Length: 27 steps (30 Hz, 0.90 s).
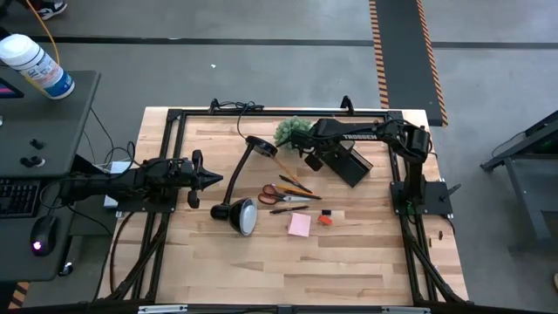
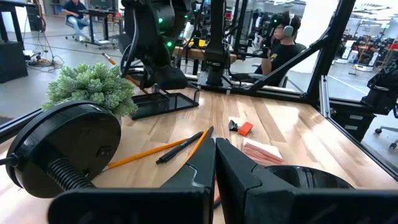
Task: Pick and place office supplies into organizer
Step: Put the left binder clip into the bottom left section of the desk organizer, then put the eraser into the bottom left section of the desk organizer
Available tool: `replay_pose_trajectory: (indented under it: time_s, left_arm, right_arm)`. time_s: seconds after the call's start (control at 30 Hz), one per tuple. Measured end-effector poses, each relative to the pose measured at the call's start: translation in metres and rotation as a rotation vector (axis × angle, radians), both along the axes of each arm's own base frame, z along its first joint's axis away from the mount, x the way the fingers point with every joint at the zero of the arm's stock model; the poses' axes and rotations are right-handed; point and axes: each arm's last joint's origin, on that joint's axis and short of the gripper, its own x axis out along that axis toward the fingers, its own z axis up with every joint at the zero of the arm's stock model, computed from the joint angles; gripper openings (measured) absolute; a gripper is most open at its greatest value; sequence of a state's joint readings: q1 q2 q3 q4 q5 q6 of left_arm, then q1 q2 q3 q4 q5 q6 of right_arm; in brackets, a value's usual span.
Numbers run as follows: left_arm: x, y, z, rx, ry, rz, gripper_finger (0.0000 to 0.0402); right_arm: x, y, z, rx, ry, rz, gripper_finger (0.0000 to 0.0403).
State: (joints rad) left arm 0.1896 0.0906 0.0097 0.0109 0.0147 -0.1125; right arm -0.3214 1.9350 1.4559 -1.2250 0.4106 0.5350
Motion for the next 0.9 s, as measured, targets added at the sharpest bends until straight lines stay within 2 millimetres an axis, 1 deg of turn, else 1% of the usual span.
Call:
replay_pose_trajectory:
  time_s: [0.3,0.47,0.6,0.67,0.77,0.9]
  left_arm:
    - [0.000,0.000,0.000,0.000,0.000,0.000,0.0001]
    - [0.000,0.000,0.000,0.000,0.000,0.000,0.0001]
    - [0.000,0.000,0.000,0.000,0.000,0.000,0.0001]
    - [0.000,0.000,0.000,0.000,0.000,0.000,0.0001]
    - [0.000,0.000,0.000,0.000,0.000,0.000,0.0001]
    - [0.000,0.000,0.000,0.001,0.000,0.000,0.0001]
  right_arm:
    - [0.003,0.000,-0.001,0.017,-0.031,0.014,0.0075]
    - [0.003,0.000,0.000,0.015,-0.032,0.014,0.0089]
    - [0.004,0.003,0.000,0.018,-0.030,0.024,0.0090]
    - [0.005,0.008,0.000,0.030,-0.026,0.037,0.0086]
    - [0.006,0.021,0.004,0.049,-0.018,0.070,0.0080]
    - [0.003,0.043,0.019,0.042,-0.040,0.092,0.0074]
